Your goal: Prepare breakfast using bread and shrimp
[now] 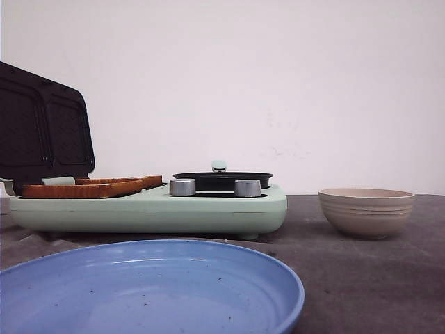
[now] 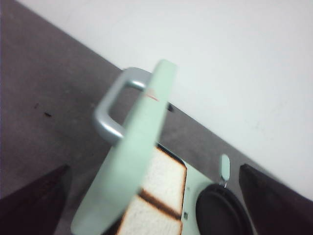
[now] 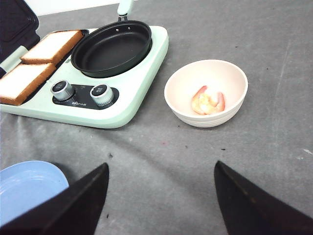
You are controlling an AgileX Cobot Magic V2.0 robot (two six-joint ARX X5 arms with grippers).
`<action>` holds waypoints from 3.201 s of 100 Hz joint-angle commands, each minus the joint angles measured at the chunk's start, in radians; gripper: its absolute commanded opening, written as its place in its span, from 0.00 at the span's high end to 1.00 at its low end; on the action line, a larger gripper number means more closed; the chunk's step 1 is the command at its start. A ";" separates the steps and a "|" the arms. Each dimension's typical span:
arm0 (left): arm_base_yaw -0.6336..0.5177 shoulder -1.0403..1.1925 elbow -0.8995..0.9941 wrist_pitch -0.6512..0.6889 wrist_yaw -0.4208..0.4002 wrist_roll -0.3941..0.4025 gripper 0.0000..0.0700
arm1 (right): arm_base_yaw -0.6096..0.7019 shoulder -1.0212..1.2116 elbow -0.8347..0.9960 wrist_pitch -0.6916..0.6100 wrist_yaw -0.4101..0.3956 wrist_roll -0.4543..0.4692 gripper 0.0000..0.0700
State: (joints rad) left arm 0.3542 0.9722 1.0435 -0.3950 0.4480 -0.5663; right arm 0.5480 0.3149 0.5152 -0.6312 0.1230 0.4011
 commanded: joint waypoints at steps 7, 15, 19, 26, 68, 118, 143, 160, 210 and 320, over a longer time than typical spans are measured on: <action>0.029 0.107 0.050 0.077 0.077 -0.116 0.09 | 0.006 0.003 0.010 0.009 -0.002 0.008 0.41; 0.031 0.168 0.064 0.113 0.121 -0.153 0.09 | 0.006 0.003 0.010 0.009 -0.001 0.008 0.41; 0.031 0.196 0.065 0.145 0.138 -0.172 0.09 | 0.006 0.003 0.010 0.009 0.003 0.008 0.41; 0.031 0.240 0.065 0.199 0.159 -0.219 0.09 | 0.006 0.003 0.010 0.009 0.009 0.008 0.41; 0.032 0.418 0.065 0.326 0.192 -0.319 0.09 | 0.006 0.003 0.010 0.009 0.009 0.009 0.41; 0.032 0.517 0.065 0.396 0.234 -0.368 0.33 | 0.006 0.003 0.010 0.009 0.010 0.011 0.41; 0.032 0.526 0.065 0.414 0.233 -0.362 0.63 | 0.006 0.003 0.010 0.009 0.017 0.011 0.41; 0.032 0.527 0.065 0.418 0.233 -0.362 0.82 | 0.006 0.003 0.010 0.009 0.017 0.011 0.41; 0.014 0.529 0.065 0.418 0.233 -0.341 0.98 | 0.006 0.003 0.010 0.008 0.017 0.014 0.41; -0.177 0.530 0.065 0.256 0.146 -0.103 0.98 | 0.006 0.003 0.010 0.008 0.016 0.015 0.41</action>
State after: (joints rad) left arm 0.1867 1.4567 1.1233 -0.0818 0.6418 -0.7311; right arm 0.5480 0.3149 0.5152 -0.6312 0.1345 0.4019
